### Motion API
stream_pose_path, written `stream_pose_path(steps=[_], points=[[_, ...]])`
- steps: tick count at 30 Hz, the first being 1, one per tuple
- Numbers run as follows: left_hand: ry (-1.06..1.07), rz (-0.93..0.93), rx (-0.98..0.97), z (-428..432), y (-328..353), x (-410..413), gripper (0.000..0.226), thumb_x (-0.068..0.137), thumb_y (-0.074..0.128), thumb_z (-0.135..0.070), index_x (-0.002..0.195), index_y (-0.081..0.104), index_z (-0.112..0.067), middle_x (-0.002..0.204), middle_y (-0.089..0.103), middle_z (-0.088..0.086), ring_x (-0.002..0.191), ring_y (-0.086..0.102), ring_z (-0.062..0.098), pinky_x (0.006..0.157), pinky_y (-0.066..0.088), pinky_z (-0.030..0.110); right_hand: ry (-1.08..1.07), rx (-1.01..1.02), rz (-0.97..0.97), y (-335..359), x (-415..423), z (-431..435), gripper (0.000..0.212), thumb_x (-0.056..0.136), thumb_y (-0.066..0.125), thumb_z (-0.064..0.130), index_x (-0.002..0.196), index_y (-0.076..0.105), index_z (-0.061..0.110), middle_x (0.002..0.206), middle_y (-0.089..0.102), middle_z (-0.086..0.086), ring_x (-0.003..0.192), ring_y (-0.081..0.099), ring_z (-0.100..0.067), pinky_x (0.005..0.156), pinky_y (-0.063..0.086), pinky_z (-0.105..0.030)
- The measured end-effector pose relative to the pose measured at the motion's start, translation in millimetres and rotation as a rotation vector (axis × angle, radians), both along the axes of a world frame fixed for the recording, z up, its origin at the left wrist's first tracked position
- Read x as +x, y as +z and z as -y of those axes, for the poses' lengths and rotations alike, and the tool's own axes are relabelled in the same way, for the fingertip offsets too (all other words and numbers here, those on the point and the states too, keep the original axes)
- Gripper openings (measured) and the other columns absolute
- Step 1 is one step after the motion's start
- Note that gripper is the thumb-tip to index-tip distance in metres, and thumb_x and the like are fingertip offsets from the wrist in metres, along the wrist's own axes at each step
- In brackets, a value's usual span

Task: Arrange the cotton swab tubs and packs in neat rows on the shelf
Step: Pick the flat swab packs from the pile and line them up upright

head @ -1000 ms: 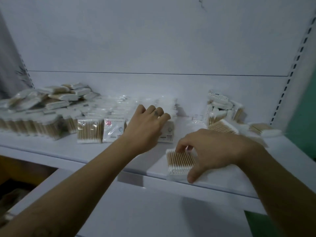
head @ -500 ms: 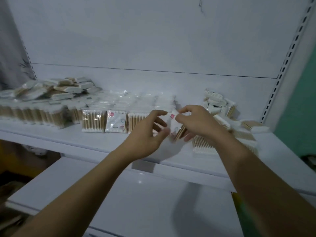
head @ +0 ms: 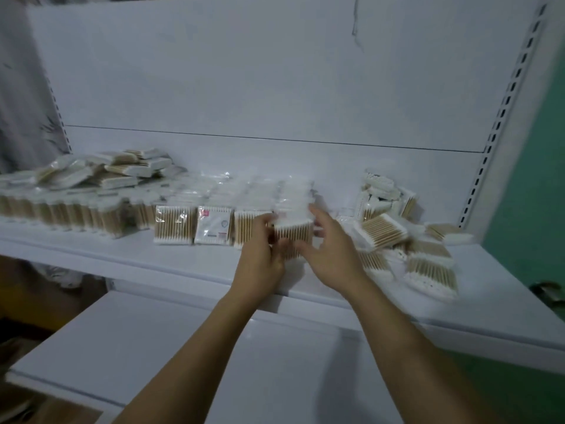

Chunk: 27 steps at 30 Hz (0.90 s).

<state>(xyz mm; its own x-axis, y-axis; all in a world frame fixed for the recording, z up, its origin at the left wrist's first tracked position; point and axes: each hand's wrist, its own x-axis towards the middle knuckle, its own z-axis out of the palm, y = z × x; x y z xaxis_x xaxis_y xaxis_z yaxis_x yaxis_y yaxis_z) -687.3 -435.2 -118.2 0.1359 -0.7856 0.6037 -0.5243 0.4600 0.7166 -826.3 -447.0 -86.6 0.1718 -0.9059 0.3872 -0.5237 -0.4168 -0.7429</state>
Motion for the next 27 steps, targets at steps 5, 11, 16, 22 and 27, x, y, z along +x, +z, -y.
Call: stream_pose_path(steps=[5,11,16,22,27], points=[[0.349,0.196,-0.081,2,-8,-11,0.06,0.087,0.065,-0.01,0.142,0.039,-0.011,0.144,0.038,0.012,0.134,0.032,0.033,0.109,0.03,0.048,-0.181,-0.092,-0.009,-8,12,6,0.049,0.087,0.07,0.016,0.132,0.053,0.026,0.129,0.048,-0.001,0.107,0.057,-0.021,0.088,0.041,-0.024],[0.502,0.5,-0.095,4,-5,-9,0.056,0.069,0.072,-0.011,0.123,0.055,-0.017,0.134,0.05,0.01,0.124,0.033,0.029,0.093,0.033,0.046,-0.265,-0.135,-0.064,0,22,14,0.065,0.085,0.07,0.009,0.139,0.037,0.019,0.137,0.037,-0.005,0.109,0.058,-0.029,0.086,0.049,-0.039],[0.504,0.605,-0.062,6,-6,-1,0.043,0.073,0.063,-0.018,0.115,0.06,-0.021,0.131,0.052,0.008,0.124,0.033,0.028,0.094,0.021,0.04,-0.239,-0.174,-0.079,-8,25,18,0.046,0.086,0.069,0.009,0.125,0.049,0.021,0.133,0.035,-0.001,0.104,0.059,-0.023,0.083,0.048,-0.032],[0.459,0.685,0.074,7,-3,-8,0.048,0.079,0.047,-0.047,0.122,0.057,-0.03,0.144,0.039,0.011,0.134,0.025,0.032,0.103,0.021,0.049,-0.282,-0.134,-0.289,-12,25,26,0.07,0.086,0.065,0.012,0.146,0.035,0.029,0.148,0.027,-0.002,0.133,0.036,-0.022,0.098,0.042,-0.035],[0.473,0.662,-0.002,7,-5,-2,0.038,0.074,0.058,-0.027,0.111,0.064,-0.024,0.132,0.048,0.013,0.122,0.029,0.029,0.092,0.021,0.043,-0.247,-0.222,-0.373,-5,13,11,0.077,0.085,0.07,0.019,0.15,0.029,0.029,0.148,0.028,-0.005,0.132,0.033,-0.024,0.107,0.036,-0.035]])
